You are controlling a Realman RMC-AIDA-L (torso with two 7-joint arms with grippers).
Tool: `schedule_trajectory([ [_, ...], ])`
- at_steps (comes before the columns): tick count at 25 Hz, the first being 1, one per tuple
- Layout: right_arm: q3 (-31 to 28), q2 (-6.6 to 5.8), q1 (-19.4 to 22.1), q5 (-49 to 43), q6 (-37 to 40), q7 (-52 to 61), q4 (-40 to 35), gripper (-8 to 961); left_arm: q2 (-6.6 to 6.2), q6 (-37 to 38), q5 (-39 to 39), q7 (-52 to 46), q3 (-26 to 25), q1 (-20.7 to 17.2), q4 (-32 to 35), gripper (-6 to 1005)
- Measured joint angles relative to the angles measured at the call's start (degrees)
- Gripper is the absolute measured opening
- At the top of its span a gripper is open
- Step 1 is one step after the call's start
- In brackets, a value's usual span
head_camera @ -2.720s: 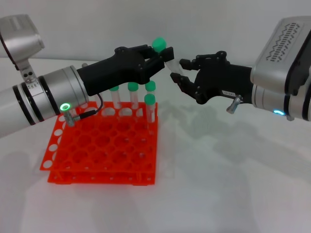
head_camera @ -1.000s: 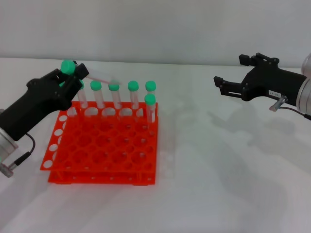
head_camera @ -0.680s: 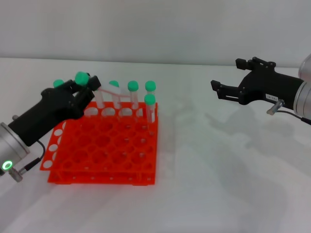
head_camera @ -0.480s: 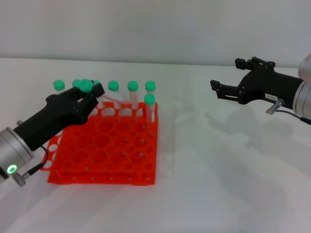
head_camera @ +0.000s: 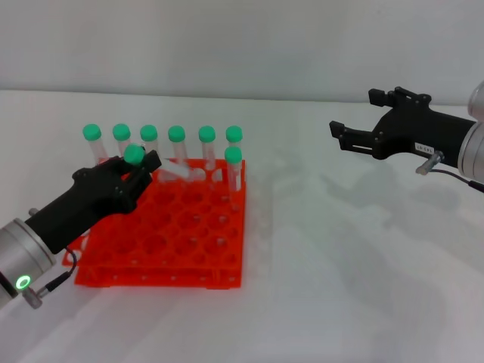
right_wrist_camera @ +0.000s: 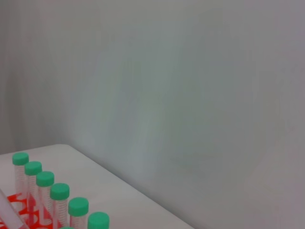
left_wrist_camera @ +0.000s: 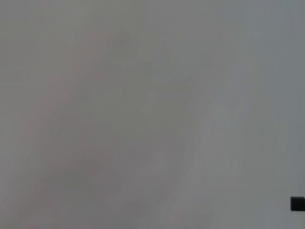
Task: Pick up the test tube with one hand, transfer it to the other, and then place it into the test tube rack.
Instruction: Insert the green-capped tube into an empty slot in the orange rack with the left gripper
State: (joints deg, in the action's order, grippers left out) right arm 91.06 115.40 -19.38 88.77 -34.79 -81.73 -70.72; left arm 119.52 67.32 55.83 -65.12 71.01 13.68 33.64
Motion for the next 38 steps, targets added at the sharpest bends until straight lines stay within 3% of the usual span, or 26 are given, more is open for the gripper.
schedule_trajectory([
  [10,-0.01,-0.07,0.16,0.00,0.05,0.80,0.02,860,-0.13,-0.03,-1.42,1.67,-0.08,0.86,-2.34,207],
  [20,0.24,-0.09,0.33,0.00,0.07,1.31,0.02,860,-0.39,-0.03,-1.36,2.63,-0.32,4.34,-6.74,208],
  [38,0.19,-0.07,-0.22,0.00,0.47,1.32,-0.27,859,-0.33,-0.07,-1.97,3.33,-0.52,3.91,-7.83,207],
])
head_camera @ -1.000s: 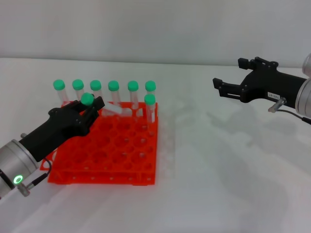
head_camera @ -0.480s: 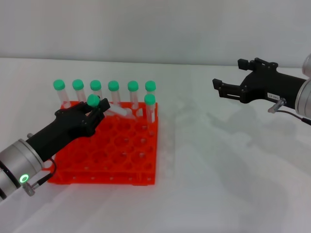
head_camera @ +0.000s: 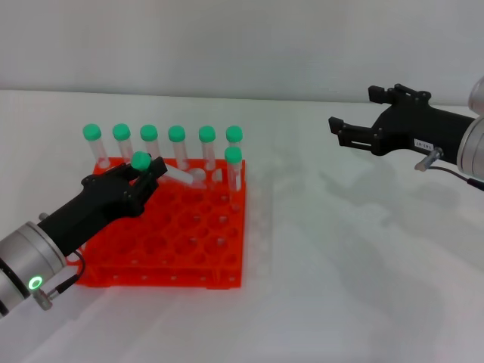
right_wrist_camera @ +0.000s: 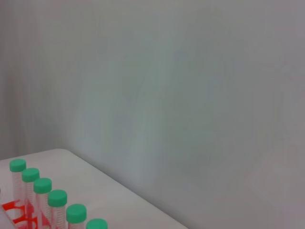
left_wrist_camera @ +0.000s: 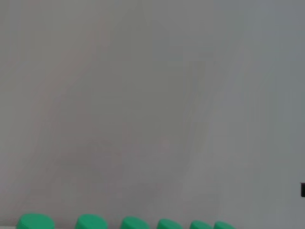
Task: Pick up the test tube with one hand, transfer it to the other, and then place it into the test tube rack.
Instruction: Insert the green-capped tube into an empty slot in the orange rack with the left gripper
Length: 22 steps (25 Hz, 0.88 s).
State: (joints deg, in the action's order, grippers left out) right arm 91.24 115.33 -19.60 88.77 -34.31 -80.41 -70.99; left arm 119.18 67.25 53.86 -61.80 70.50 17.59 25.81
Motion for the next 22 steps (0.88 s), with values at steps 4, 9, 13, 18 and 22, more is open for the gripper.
schedule_trajectory([
  [4,0.19,0.05,-0.05,0.00,0.31,0.00,0.09,859,0.00,-0.22,-0.01,0.01,0.13,0.30,-0.07,207],
  [9,0.33,0.07,-0.08,0.00,0.34,0.00,0.10,859,-0.01,-1.53,0.08,-0.05,0.35,0.98,-0.07,207],
  [13,0.41,0.10,-0.03,0.00,0.34,0.05,0.19,859,-0.01,-3.03,0.34,-0.20,0.42,2.13,-0.89,208],
  [18,0.99,0.17,-0.07,0.00,0.40,0.08,0.28,859,-0.08,-4.41,0.48,-0.34,0.42,3.90,-2.12,207],
  [22,1.05,0.16,-0.12,0.00,0.46,0.09,0.30,859,-0.09,-4.86,0.89,-0.43,0.43,4.66,-2.39,208],
])
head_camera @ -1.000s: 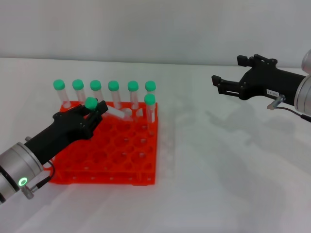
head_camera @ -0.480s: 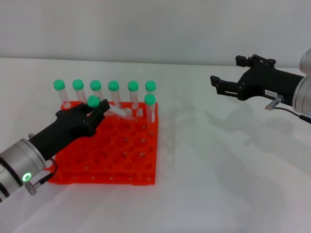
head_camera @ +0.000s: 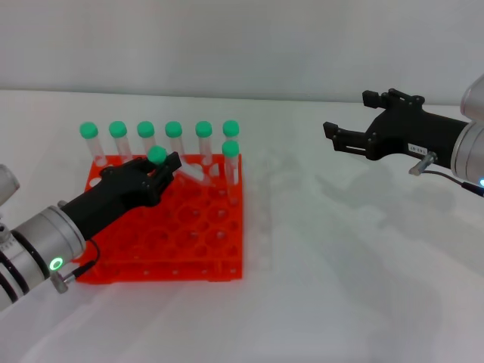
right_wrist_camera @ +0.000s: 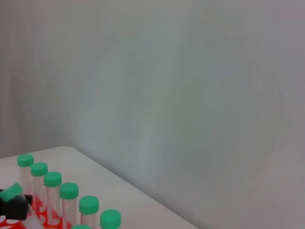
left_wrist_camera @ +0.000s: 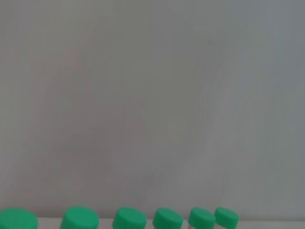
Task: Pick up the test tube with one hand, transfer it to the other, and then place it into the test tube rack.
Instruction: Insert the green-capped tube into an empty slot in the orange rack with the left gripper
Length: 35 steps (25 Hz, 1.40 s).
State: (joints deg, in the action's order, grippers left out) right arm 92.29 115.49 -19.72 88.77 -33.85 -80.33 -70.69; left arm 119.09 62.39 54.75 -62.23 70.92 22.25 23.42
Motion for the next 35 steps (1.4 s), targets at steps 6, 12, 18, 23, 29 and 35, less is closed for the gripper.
schedule_trajectory([
  [6,0.07,0.00,-0.06,0.00,0.34,0.00,0.03,859,0.00,-0.81,0.40,-0.17,0.02,0.85,-0.05,207],
  [12,0.09,0.00,-0.15,0.00,0.48,0.00,0.03,859,-0.07,-2.57,0.54,-1.39,0.10,2.19,-0.05,291],
  [18,0.08,0.00,-0.23,0.00,1.29,-0.01,0.38,859,-0.09,-4.10,2.79,-2.18,0.20,3.89,-0.04,374],
  [23,0.08,0.00,-0.84,0.00,1.73,-0.10,1.40,859,-0.09,-4.15,3.51,-1.98,0.20,4.59,0.15,370],
  [29,-0.07,0.00,-1.09,0.00,2.05,-0.24,2.10,859,-0.01,-4.00,3.52,-1.99,0.18,4.43,0.42,368],
  [35,-0.27,0.00,-1.14,0.00,2.14,-0.29,2.19,859,0.09,-4.06,2.98,-1.83,-0.22,3.46,0.42,371],
])
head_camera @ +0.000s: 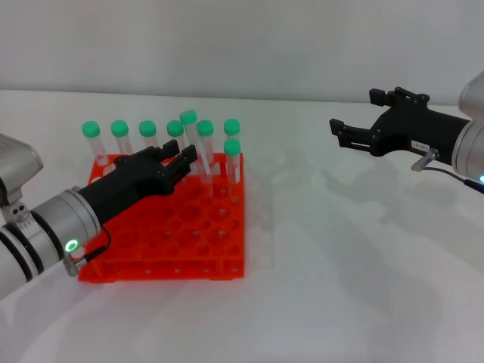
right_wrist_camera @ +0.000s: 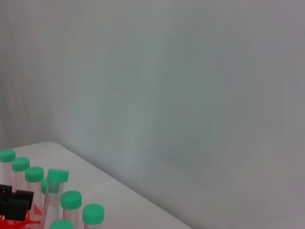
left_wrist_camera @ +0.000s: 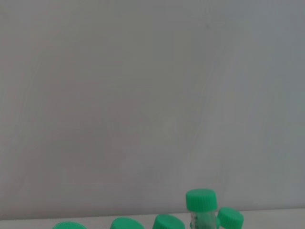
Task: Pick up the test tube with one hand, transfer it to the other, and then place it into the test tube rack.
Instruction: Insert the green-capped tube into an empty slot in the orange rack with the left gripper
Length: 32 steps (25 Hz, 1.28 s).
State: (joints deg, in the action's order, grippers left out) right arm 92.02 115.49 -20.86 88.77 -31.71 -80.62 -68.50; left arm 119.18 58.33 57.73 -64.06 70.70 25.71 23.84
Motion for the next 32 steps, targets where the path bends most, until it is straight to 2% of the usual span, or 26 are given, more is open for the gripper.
schedule_trajectory([
  [10,0.01,0.02,-0.52,0.00,0.08,-0.15,0.18,858,-0.17,-1.64,0.44,-1.65,0.22,1.63,-0.18,378],
  [16,0.22,0.09,-0.22,0.00,0.08,0.01,0.21,858,-0.26,-3.02,0.66,-3.52,0.30,2.46,-0.38,441],
  [32,-0.08,0.04,-0.21,0.00,0.07,-0.04,1.01,858,-0.21,-6.69,2.13,-5.42,0.31,4.74,-0.36,432],
])
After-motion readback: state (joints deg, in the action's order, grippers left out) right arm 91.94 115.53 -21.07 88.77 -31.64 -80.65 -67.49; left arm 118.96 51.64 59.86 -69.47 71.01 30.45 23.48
